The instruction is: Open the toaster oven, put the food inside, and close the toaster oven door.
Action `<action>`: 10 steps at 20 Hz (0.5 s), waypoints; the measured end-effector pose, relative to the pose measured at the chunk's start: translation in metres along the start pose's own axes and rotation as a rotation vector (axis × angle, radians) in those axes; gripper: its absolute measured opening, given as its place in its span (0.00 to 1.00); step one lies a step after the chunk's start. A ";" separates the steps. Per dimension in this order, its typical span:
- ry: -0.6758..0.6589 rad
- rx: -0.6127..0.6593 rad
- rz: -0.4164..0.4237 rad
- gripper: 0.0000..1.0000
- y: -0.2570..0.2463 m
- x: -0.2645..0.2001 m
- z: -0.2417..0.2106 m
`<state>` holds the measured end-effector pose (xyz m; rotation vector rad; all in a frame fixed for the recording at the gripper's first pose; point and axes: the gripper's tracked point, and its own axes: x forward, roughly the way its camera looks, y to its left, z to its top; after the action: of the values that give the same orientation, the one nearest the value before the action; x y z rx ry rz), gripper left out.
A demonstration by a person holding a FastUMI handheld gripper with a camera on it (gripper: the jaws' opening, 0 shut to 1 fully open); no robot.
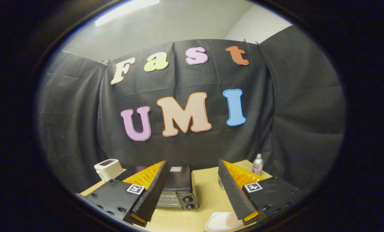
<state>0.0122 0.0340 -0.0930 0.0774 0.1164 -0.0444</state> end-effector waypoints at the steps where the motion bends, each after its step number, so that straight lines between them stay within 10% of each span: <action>1: 0.018 0.002 0.011 0.97 0.007 0.003 -0.010; 10: 0.143 0.075 0.135 0.96 0.072 0.031 -0.096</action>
<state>0.0359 0.1123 -0.1863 0.1636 0.2524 0.0919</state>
